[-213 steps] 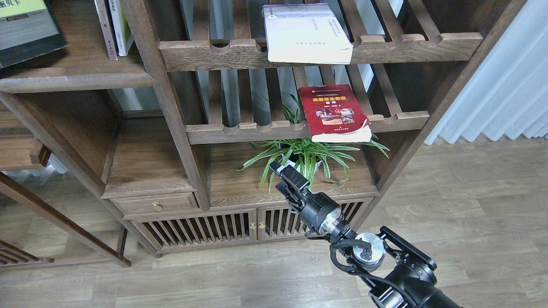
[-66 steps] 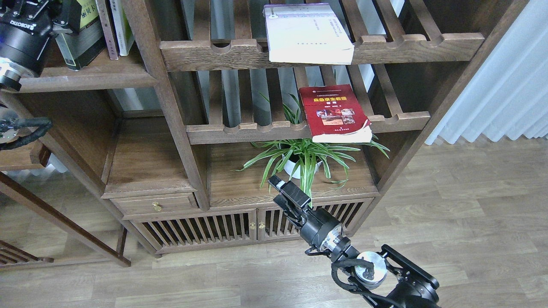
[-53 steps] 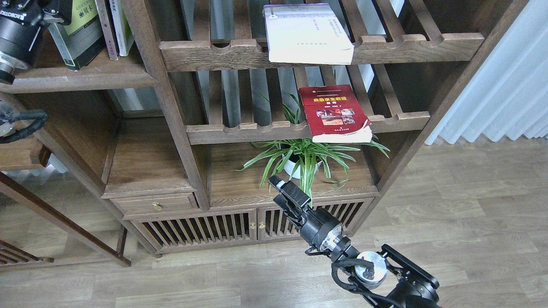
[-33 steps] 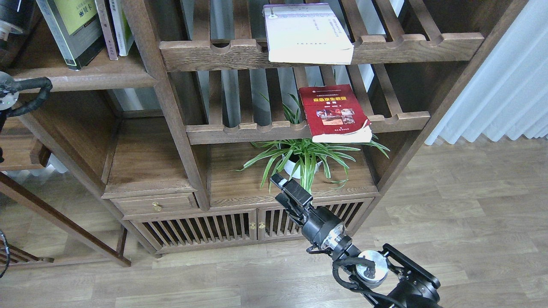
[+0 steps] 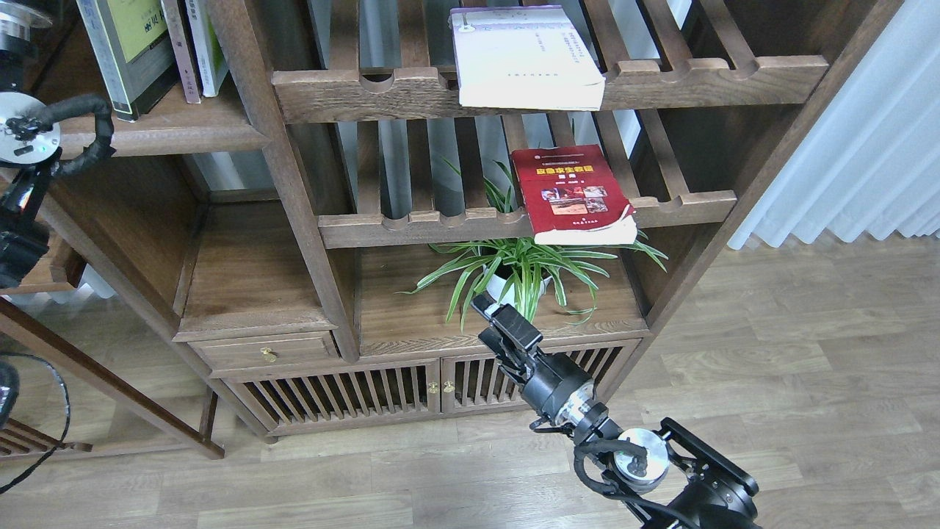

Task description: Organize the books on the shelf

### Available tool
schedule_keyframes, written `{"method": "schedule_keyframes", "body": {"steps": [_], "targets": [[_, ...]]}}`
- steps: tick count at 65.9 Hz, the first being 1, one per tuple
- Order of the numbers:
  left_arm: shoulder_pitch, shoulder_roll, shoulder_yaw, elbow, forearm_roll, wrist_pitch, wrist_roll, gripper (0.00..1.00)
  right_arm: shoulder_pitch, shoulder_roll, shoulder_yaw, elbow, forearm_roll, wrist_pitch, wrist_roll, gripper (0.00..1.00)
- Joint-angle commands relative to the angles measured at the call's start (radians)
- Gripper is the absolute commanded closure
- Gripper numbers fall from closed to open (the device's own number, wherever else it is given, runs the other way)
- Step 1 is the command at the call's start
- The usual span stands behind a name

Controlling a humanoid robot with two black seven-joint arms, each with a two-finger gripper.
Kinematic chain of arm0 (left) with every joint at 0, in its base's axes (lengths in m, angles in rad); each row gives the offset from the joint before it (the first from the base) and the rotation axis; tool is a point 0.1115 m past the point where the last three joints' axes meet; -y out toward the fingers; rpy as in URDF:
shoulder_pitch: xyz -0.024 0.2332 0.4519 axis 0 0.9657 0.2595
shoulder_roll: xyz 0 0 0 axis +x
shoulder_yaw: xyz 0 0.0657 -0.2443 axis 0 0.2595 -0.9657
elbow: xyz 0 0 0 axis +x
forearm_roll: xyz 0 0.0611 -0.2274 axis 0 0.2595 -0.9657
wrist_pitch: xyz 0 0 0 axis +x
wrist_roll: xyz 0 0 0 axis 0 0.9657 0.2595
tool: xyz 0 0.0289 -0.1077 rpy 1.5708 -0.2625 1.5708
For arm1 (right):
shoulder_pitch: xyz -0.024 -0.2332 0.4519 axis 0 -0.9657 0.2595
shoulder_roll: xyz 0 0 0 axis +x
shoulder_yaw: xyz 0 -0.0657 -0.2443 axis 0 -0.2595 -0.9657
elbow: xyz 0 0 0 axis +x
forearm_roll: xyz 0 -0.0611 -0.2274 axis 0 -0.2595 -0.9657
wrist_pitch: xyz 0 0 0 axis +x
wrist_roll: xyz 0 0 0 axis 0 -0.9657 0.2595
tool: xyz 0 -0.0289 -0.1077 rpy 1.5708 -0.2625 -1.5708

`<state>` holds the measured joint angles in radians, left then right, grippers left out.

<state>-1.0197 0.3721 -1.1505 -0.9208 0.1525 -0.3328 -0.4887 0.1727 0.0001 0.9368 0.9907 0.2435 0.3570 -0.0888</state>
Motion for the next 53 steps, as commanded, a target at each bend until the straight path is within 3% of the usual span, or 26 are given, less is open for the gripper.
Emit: {"method": "schedule_keyframes", "body": {"steps": [1, 7, 15, 19, 39, 53], "targets": [[0.024, 0.007, -0.014, -0.023, -0.160, -0.101, 0.000, 0.51, -0.002, 0.000, 0.031, 0.016, 0.000, 0.010, -0.002, 0.01], [0.055, 0.018, -0.015, -0.029, -0.180, -0.155, 0.000, 0.41, -0.004, 0.000, 0.043, 0.022, 0.002, 0.017, 0.000, 0.01], [0.073, 0.019, -0.038, -0.073, -0.189, -0.156, 0.000, 0.11, -0.006, 0.000, 0.051, 0.022, 0.002, 0.026, 0.000, 0.01], [0.092, 0.019, -0.051, -0.116, -0.189, -0.156, 0.000, 0.02, -0.006, 0.000, 0.051, 0.022, 0.000, 0.026, 0.001, 0.01], [0.304, 0.019, -0.067, -0.435, -0.189, -0.156, 0.000, 0.00, -0.007, 0.000, 0.071, 0.019, 0.000, 0.025, 0.003, 0.01], [0.403, 0.018, -0.075, -0.461, -0.189, -0.156, 0.000, 0.02, -0.006, 0.000, 0.073, 0.019, 0.000, 0.023, 0.003, 0.01]]}}
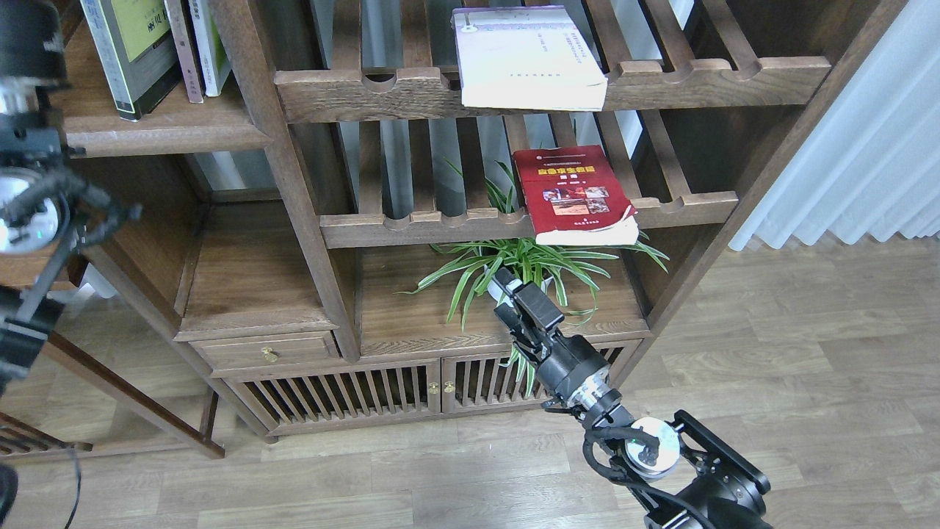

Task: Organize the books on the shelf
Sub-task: 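Withdraw the left gripper and move the right gripper to the red book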

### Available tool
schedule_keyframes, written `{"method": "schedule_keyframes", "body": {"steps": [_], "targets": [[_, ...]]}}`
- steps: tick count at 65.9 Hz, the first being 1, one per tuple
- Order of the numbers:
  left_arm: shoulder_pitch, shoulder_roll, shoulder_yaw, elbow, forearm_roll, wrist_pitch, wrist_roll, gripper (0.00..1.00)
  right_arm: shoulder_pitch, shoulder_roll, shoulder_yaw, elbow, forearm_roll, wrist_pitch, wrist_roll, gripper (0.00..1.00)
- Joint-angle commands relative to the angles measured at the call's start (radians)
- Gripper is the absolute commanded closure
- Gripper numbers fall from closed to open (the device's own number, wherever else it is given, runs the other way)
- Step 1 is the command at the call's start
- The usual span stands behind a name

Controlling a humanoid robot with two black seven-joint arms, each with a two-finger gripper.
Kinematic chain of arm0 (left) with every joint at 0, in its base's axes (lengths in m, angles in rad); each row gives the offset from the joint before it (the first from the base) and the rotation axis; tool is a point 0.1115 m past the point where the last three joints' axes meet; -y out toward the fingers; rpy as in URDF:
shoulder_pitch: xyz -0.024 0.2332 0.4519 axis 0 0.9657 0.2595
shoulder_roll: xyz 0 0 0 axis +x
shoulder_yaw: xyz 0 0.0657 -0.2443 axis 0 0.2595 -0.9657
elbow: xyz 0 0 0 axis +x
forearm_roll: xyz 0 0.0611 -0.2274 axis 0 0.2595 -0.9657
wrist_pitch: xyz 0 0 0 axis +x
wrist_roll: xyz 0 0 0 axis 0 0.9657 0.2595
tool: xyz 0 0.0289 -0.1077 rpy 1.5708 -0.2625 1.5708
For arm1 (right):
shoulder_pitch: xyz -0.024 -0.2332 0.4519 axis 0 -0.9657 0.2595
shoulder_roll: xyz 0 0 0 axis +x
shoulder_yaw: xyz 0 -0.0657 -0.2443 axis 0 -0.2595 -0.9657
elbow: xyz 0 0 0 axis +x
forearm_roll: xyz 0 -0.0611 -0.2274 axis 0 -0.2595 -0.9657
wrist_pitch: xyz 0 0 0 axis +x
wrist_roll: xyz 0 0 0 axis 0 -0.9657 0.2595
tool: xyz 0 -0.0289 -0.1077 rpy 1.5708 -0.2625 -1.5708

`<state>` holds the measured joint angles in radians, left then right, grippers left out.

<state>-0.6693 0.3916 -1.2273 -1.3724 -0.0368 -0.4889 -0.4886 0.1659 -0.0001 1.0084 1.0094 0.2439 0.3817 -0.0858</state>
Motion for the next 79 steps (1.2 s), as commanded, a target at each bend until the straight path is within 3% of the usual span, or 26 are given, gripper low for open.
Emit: {"method": "schedule_keyframes", "body": {"steps": [1, 4, 12, 25, 48, 61, 79], "targets": [[0.062, -0.004, 0.003, -0.010, -0.001, 0.000, 0.000, 0.02, 0.000, 0.000, 0.001, 0.000, 0.000, -0.003, 0.000, 0.01], [0.091, -0.008, 0.008, -0.010, -0.002, 0.000, 0.000, 0.04, 0.001, 0.000, 0.002, -0.003, 0.000, -0.003, 0.000, 0.01], [0.154, -0.022, 0.026, -0.011, -0.002, 0.000, 0.070, 0.07, 0.001, 0.000, 0.003, -0.005, 0.000, -0.003, 0.001, 0.01], [0.281, -0.020, 0.081, -0.011, 0.005, 0.000, 0.091, 0.04, 0.006, 0.000, 0.018, -0.008, 0.003, -0.003, 0.001, 0.01], [0.540, -0.040, 0.250, -0.010, 0.015, 0.000, 0.246, 0.03, 0.063, 0.000, 0.056, -0.075, 0.009, -0.012, 0.001, 0.01], [0.567, -0.054, 0.278, -0.010, 0.015, 0.000, 0.259, 0.02, 0.110, 0.000, 0.111, -0.137, 0.023, -0.023, 0.001, 0.01], [0.583, -0.054, 0.312, -0.010, 0.017, 0.000, 0.262, 0.02, 0.147, 0.000, 0.205, -0.147, 0.072, -0.135, 0.001, 0.01]]}}
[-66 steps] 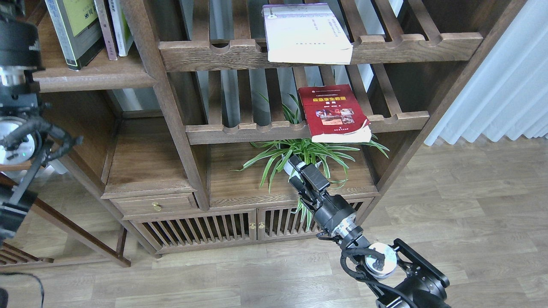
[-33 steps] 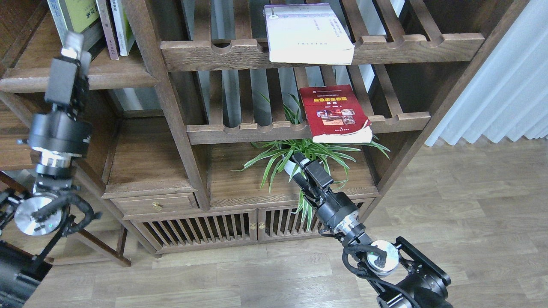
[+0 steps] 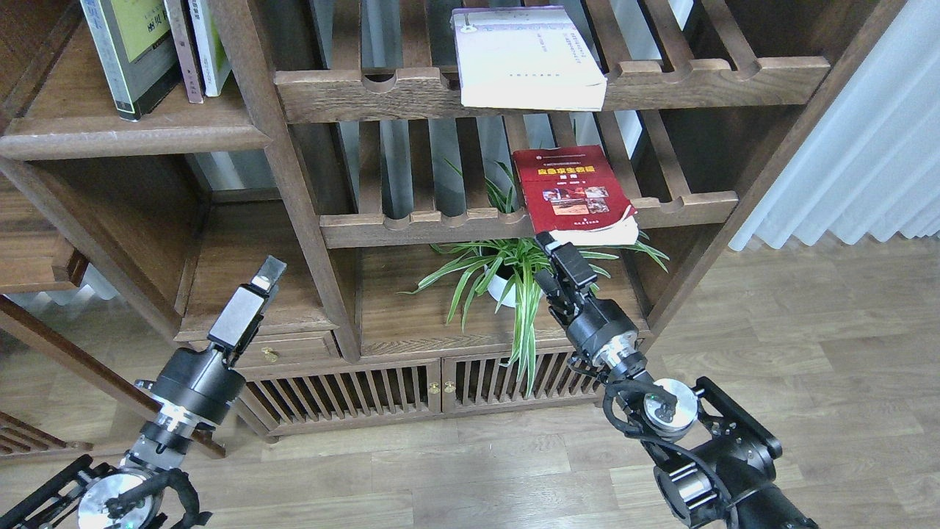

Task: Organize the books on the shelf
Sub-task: 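Withdraw the left gripper and move the right gripper to the red book, then hook the red book's top with the right gripper and tip it outward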

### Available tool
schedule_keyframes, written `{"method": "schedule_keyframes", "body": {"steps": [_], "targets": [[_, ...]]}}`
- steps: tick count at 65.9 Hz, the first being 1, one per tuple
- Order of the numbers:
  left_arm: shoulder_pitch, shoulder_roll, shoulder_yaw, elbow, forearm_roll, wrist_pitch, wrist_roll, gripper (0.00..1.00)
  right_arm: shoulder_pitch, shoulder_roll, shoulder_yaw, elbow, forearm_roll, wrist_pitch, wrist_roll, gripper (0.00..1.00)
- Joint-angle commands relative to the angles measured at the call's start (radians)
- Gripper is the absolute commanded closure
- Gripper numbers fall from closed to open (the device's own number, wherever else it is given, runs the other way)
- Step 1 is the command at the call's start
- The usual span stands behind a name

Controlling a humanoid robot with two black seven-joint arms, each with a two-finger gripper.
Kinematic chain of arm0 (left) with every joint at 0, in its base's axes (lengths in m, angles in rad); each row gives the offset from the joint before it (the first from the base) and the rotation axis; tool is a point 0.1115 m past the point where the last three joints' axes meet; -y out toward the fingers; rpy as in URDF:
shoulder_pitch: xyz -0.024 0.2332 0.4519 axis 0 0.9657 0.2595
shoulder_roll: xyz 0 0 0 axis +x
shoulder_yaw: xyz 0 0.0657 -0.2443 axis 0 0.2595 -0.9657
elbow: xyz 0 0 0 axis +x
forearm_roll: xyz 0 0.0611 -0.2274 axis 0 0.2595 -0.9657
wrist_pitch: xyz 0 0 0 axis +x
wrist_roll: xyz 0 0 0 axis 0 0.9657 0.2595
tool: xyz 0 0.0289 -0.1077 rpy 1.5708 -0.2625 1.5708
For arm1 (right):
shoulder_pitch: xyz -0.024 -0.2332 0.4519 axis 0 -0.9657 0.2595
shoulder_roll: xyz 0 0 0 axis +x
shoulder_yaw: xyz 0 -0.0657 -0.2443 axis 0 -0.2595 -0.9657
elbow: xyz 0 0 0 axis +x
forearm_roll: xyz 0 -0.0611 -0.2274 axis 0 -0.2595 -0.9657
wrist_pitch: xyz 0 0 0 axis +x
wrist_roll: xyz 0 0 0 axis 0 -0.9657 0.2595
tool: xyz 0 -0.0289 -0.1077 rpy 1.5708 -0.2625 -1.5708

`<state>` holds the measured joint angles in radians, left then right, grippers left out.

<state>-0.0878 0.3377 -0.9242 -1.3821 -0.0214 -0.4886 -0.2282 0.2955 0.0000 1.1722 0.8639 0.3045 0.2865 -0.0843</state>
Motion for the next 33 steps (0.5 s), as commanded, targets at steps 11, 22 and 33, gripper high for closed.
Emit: {"method": "schedule_keyframes", "body": {"steps": [11, 22, 33], "targets": [[0.002, 0.000, 0.015, 0.000, 0.001, 0.000, 0.033, 0.02, 0.066, 0.000, 0.116, -0.019, 0.031, -0.136, 0.000, 0.01], [0.002, 0.000, 0.016, 0.000, 0.001, 0.000, 0.035, 0.03, 0.102, 0.000, 0.119, -0.059, 0.036, -0.182, 0.001, 0.01], [0.000, -0.002, 0.016, 0.000, 0.001, 0.000, 0.035, 0.03, 0.140, 0.000, 0.121, -0.103, 0.041, -0.210, 0.001, 0.02]]}}
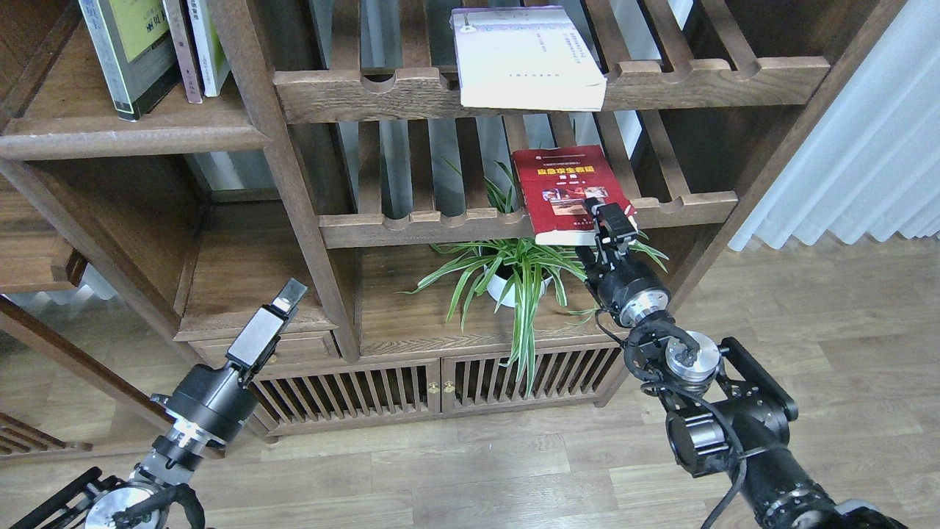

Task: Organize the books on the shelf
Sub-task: 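Hook the red book's top with the right gripper and tip it outward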

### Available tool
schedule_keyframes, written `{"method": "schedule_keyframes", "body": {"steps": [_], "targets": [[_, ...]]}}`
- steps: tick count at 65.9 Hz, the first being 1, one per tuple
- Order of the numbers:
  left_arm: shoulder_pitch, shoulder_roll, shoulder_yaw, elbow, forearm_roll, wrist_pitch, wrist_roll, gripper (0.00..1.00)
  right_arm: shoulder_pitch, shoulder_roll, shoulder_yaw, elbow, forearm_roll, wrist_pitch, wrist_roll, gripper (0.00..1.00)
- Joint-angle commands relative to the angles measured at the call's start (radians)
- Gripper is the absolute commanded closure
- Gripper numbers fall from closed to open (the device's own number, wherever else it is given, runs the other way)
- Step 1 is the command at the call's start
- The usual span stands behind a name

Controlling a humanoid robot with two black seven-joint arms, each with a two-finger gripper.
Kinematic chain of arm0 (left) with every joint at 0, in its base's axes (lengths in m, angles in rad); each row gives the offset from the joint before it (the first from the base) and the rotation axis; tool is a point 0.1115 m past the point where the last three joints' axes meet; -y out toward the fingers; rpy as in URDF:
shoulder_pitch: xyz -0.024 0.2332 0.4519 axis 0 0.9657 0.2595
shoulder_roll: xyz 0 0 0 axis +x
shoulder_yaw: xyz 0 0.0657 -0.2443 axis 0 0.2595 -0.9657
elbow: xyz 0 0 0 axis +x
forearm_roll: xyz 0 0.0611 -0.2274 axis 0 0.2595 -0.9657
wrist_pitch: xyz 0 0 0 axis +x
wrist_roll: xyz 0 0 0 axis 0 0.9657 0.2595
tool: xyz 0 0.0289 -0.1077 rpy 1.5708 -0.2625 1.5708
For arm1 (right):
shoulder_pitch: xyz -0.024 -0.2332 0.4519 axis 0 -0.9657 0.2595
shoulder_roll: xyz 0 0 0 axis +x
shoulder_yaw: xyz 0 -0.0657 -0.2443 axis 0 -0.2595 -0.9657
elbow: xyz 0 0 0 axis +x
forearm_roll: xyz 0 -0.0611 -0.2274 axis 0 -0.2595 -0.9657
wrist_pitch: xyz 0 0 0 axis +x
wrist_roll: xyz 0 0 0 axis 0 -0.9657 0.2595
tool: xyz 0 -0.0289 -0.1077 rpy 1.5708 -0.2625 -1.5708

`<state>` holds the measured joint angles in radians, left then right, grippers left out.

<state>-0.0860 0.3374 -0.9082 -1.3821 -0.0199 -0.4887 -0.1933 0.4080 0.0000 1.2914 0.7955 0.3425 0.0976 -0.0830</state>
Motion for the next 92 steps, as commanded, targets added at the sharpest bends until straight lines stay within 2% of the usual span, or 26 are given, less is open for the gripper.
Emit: {"method": "schedule_keyframes", "body": {"steps": [1, 20, 22, 29, 35, 40, 53, 67, 70, 71, 80, 92], "targets": [[-0.001, 0.000, 0.000, 0.000, 0.000, 0.000, 0.000, 0.03, 0.031, 0.000, 0.002, -0.039, 0.004, -0.022, 0.000, 0.02], [-0.001, -0.001, -0.001, 0.000, 0.001, 0.000, 0.000, 0.04, 0.068, 0.000, 0.009, -0.076, 0.050, -0.058, 0.000, 0.06], [-0.001, -0.001, -0.001, 0.000, 0.001, 0.000, 0.000, 0.04, 0.071, 0.000, 0.009, -0.075, 0.065, -0.096, 0.000, 0.10], [-0.001, -0.001, -0.001, 0.001, 0.001, 0.000, 0.000, 0.04, 0.072, 0.000, 0.029, -0.071, 0.084, -0.131, 0.000, 0.15], [-0.001, -0.001, -0.001, 0.000, 0.001, 0.000, 0.000, 0.04, 0.072, 0.000, 0.034, -0.067, 0.104, -0.136, -0.001, 0.20], [-0.001, -0.001, -0.001, 0.001, 0.001, 0.000, 0.000, 0.04, 0.071, 0.000, 0.035, -0.058, 0.148, -0.136, -0.001, 0.30], [-0.001, 0.000, -0.001, 0.001, 0.001, 0.000, 0.000, 0.04, 0.071, 0.000, 0.032, -0.050, 0.168, -0.136, -0.001, 0.38], [-0.001, 0.000, -0.001, 0.005, 0.001, 0.000, 0.000, 0.04, 0.069, 0.000, 0.034, -0.048, 0.168, -0.133, -0.004, 0.57], [-0.001, 0.000, -0.001, 0.005, 0.001, 0.000, 0.000, 0.04, 0.063, 0.000, 0.035, -0.045, 0.168, -0.121, -0.006, 0.71], [-0.001, 0.000, -0.001, 0.005, 0.001, 0.000, 0.000, 0.04, 0.061, 0.000, 0.038, -0.039, 0.171, -0.115, -0.004, 0.81], [-0.001, -0.001, -0.001, 0.005, 0.001, 0.000, 0.000, 0.05, 0.060, 0.000, 0.045, -0.036, 0.171, -0.073, -0.003, 0.94], [0.000, -0.001, 0.000, 0.005, 0.001, 0.000, 0.000, 0.02, 0.051, 0.000, 0.043, -0.035, 0.171, -0.026, -0.007, 0.95]]}}
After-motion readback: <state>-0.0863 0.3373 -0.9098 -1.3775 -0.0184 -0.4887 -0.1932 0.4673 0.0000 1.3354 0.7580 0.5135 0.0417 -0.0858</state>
